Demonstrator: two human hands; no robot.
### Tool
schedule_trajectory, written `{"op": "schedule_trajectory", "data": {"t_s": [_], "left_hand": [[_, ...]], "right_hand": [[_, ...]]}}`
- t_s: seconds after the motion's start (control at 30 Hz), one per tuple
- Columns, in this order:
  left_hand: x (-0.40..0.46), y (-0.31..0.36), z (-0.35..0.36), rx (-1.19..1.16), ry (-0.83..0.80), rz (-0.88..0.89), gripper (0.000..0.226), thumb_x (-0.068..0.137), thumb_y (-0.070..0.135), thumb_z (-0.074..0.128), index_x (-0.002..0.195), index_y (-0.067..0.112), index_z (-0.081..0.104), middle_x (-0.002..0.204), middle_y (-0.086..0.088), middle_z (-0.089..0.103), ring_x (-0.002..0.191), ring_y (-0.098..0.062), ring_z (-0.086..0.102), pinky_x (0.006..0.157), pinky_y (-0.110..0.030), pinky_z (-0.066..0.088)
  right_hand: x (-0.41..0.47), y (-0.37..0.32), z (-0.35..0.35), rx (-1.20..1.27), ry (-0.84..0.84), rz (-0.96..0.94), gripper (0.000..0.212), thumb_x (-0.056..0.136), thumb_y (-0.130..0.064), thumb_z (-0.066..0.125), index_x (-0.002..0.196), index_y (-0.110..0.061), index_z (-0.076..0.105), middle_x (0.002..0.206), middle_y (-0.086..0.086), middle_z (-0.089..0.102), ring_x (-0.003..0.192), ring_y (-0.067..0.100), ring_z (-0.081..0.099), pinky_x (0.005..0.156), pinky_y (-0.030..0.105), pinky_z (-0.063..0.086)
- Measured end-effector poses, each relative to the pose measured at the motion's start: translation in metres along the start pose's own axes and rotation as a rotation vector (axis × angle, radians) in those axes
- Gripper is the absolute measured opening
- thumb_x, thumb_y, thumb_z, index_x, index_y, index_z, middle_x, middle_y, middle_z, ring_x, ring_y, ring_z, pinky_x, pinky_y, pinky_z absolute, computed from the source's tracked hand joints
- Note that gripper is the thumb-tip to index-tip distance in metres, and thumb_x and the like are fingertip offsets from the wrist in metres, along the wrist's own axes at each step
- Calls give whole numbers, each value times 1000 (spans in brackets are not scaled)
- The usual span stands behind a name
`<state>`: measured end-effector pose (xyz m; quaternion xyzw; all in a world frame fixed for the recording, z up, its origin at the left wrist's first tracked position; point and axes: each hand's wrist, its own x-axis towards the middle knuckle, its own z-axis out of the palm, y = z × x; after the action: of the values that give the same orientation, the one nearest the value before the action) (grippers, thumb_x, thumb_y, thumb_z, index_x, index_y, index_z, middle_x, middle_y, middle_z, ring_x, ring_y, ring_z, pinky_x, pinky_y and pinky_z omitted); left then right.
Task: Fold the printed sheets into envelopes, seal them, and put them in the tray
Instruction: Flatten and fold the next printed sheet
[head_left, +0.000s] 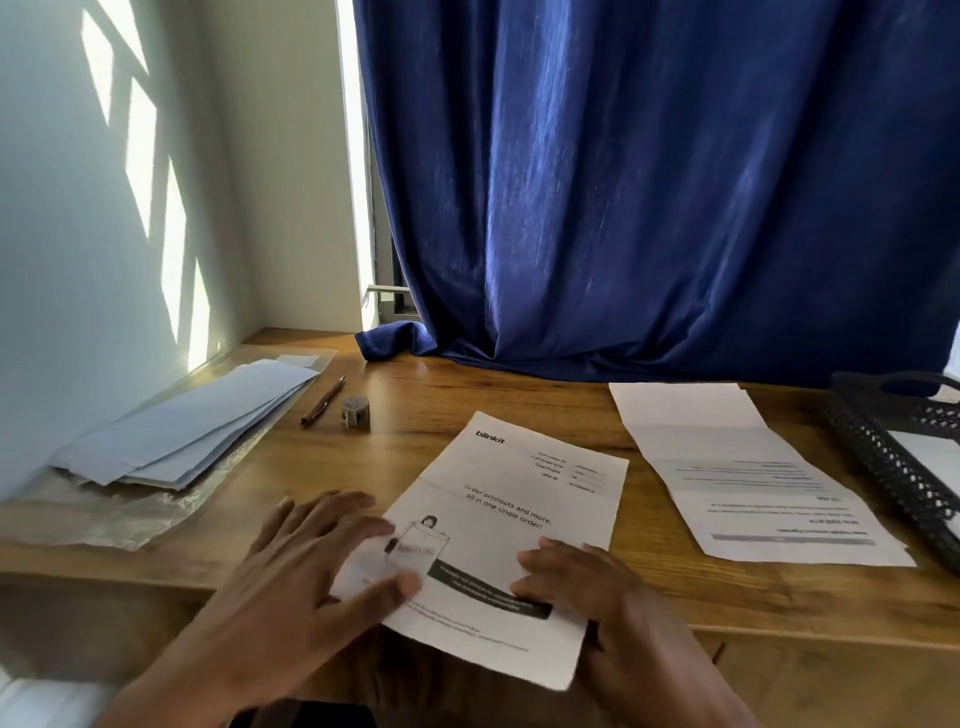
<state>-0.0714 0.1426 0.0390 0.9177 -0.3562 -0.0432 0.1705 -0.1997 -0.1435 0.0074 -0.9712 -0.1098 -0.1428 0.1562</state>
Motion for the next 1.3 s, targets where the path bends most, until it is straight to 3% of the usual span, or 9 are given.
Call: {"op": "schedule_trajectory", "data": {"t_s": [0.07, 0.2, 0.47, 0.57, 0.7, 0.8, 1.0, 1.13, 1.3], "left_hand": [[-2, -11, -10, -266, -140, 90, 106, 53, 107, 48, 148, 67, 24, 159, 44, 13, 150, 11, 11, 128, -41, 17], [7, -30, 1, -470, -93, 208, 109, 54, 70, 93, 145, 65, 33, 146, 34, 50, 136, 6, 47, 112, -31, 45], [61, -18, 17, -673, 204, 154, 52, 80, 68, 73, 128, 59, 57, 114, 14, 74, 105, -7, 70, 83, -34, 63], [81, -11, 15, -735, 226, 112, 52, 77, 60, 72, 126, 60, 56, 107, 13, 77, 97, -12, 75, 73, -37, 65], [104, -5, 15, -767, 308, 16, 56, 77, 57, 72, 129, 46, 54, 113, 4, 75, 96, -17, 75, 78, -47, 64], [111, -4, 20, -645, 382, -64, 66, 82, 54, 72, 141, 41, 43, 123, 4, 62, 100, -12, 66, 84, -42, 61], [112, -6, 33, -489, 450, -49, 72, 92, 30, 76, 151, 35, 35, 143, 3, 48, 122, -14, 52, 91, -27, 51], [103, -3, 34, -357, 401, 95, 62, 94, 50, 64, 150, 36, 39, 152, 12, 38, 135, -16, 45, 107, -42, 49], [109, -1, 41, 95, 100, 315, 71, 97, 75, 17, 161, 46, 4, 168, 25, -13, 151, 5, -24, 127, -40, -13]], "right_hand": [[1, 7, -10, 211, -155, 82, 53, 95, -5, 67, 137, -37, 59, 155, -15, 46, 148, -1, 30, 122, 26, 27], [-13, 9, -28, 642, 91, 261, 41, 96, -20, 67, 112, -58, 69, 124, -33, 66, 120, -11, 58, 95, 9, 48], [22, 39, -29, 664, 270, 509, 30, 76, -60, 71, 89, -33, 69, 83, -31, 72, 81, -6, 69, 59, 9, 51], [43, 50, -27, 609, 331, 497, 20, 78, -64, 70, 92, -52, 71, 88, -26, 74, 83, -4, 70, 62, 13, 53], [67, 74, -14, 465, 425, 582, 31, 78, -70, 70, 94, -45, 61, 90, -26, 69, 83, -2, 67, 74, 25, 58], [72, 78, -7, 355, 444, 603, 45, 79, -70, 69, 114, -47, 52, 102, -31, 57, 91, -4, 60, 72, 12, 46], [68, 77, 2, 138, 469, 575, 56, 91, -55, 68, 139, -37, 46, 139, -13, 52, 120, 11, 59, 99, 36, 57], [66, 69, 4, -31, 438, 422, 38, 98, -51, 57, 134, -39, 55, 142, -16, 48, 127, -2, 44, 99, 11, 37], [77, 49, 9, -133, 116, 248, 52, 106, -54, 28, 155, -38, 34, 168, -16, 19, 151, -3, 5, 120, 24, 1]]}}
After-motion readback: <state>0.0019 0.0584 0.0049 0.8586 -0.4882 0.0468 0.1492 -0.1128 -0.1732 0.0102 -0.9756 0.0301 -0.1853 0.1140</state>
